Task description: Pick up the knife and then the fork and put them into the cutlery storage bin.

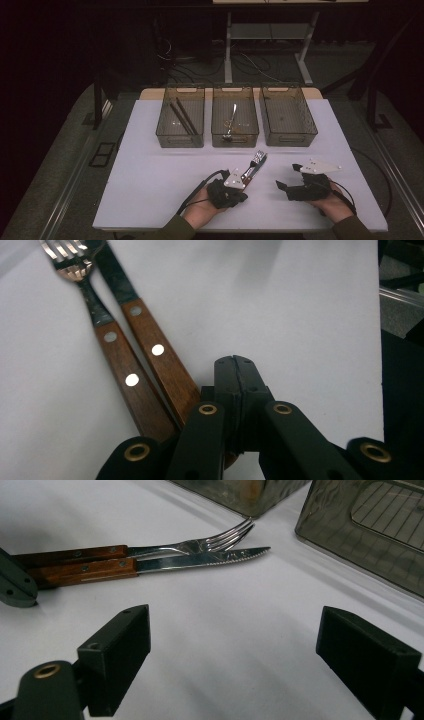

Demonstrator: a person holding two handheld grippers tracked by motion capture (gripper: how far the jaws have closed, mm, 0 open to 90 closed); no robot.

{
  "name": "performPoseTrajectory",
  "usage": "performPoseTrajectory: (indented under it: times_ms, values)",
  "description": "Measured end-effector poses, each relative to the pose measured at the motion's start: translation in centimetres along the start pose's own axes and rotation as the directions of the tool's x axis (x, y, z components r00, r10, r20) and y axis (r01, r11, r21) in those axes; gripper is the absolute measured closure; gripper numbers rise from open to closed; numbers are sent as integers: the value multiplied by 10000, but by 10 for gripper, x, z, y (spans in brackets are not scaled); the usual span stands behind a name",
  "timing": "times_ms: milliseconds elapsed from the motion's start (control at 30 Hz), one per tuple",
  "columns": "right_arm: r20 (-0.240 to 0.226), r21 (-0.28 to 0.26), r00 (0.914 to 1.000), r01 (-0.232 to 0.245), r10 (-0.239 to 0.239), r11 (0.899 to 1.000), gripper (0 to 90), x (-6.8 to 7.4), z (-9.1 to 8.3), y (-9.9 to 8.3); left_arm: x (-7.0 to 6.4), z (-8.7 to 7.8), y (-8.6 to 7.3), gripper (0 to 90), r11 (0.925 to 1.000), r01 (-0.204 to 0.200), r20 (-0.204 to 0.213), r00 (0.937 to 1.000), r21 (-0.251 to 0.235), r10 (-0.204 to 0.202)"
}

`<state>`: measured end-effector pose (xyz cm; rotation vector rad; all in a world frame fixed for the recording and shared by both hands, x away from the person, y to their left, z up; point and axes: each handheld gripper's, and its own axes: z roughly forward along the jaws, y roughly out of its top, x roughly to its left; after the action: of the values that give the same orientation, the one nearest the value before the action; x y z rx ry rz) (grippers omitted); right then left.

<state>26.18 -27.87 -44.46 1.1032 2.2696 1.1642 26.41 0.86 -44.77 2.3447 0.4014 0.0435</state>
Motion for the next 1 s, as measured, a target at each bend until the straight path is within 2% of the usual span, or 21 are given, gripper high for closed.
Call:
performPoseTrajectory:
  times_ms: [33,100,267,333,600,733,933,1000]
  values:
    - [5,0,10000,-4,4,10000,138,0,0,0,3,-1,0,895,9998,-190,-45,9998,55,190]
    - [3,-5,10000,-16,16,10000,138,0,0,0,4,-2,-2,895,9999,68,-107,9999,-81,-69]
    - [7,-8,10000,-31,31,10000,138,0,-1,0,10,-6,-4,895,9996,275,-240,9993,3,-275]
    - [20,-16,10000,-35,35,10000,137,0,-1,0,13,-9,-5,895,9997,127,-294,9995,190,-121]
    - [37,-34,10000,-60,60,10000,138,0,-1,0,25,-15,-8,895,9992,302,-717,9970,249,-283]
    - [29,-35,10000,-57,57,10000,137,0,-1,0,28,-15,-9,895,9984,551,-877,9947,124,-538]
    - [36,-42,10000,-42,43,10000,138,0,-1,0,36,-14,-7,895,9978,665,-1083,9919,26,-658]
    - [42,-58,10000,-67,68,10000,137,0,-1,0,39,-14,-6,894,9983,582,-1180,9914,95,-567]
